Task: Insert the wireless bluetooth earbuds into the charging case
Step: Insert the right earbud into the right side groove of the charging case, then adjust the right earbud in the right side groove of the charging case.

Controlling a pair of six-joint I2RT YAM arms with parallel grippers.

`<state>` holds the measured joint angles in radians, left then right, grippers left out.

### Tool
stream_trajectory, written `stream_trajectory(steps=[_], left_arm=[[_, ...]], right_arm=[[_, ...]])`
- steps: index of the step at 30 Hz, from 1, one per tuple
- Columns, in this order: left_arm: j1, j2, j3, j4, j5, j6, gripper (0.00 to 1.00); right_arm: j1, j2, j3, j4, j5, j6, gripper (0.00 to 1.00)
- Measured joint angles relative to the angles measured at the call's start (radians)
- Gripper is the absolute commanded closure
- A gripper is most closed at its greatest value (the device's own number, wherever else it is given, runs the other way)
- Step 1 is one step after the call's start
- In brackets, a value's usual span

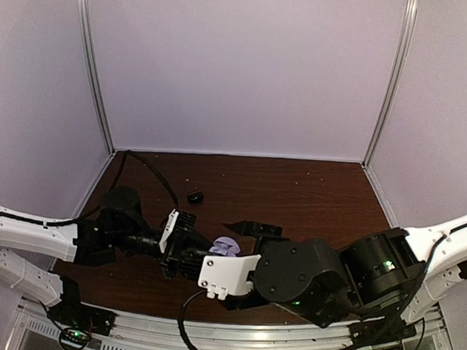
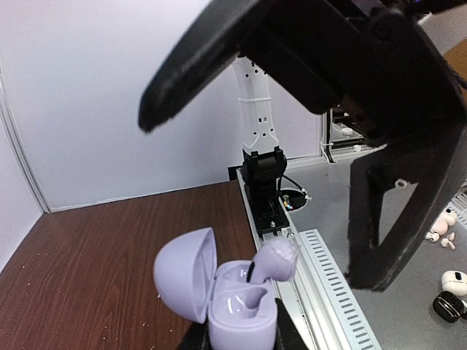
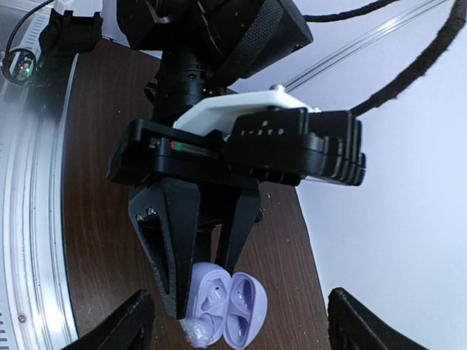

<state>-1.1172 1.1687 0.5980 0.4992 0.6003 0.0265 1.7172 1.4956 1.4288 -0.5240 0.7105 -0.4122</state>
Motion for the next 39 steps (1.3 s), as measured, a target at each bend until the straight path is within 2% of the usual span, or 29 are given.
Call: stream_trajectory(steps=[4,12,17,22,29,39], left_arm=[[0.014,0.000,-0.010,0.027,0.001,-0.027,1.00],[0.053,0.000,-0.026,0.107,-0.070,-0.118,1.00],[0.061,-0.006,-0.047,0.149,-0.136,-0.168,1.00],[0.065,-0.014,-0.054,0.206,-0.155,-0.209,1.00],[0.069,-0.013,-0.054,0.277,-0.137,-0.243,1.00],[0.069,-0.013,-0.054,0.305,-0.100,-0.254,1.00]], right_arm=[[0.000,-0.045,-0.010,0.053,-0.009,0.021,0.01],[-0.011,-0.193,-0.084,0.206,-0.012,0.141,0.00],[-0.102,-0.294,-0.119,0.235,-0.042,0.316,0.00],[-0.185,-0.380,-0.180,0.257,-0.155,0.447,0.01],[-0.212,-0.329,-0.197,0.248,-0.293,0.530,0.02],[-0.264,-0.283,-0.197,0.237,-0.391,0.569,0.03]])
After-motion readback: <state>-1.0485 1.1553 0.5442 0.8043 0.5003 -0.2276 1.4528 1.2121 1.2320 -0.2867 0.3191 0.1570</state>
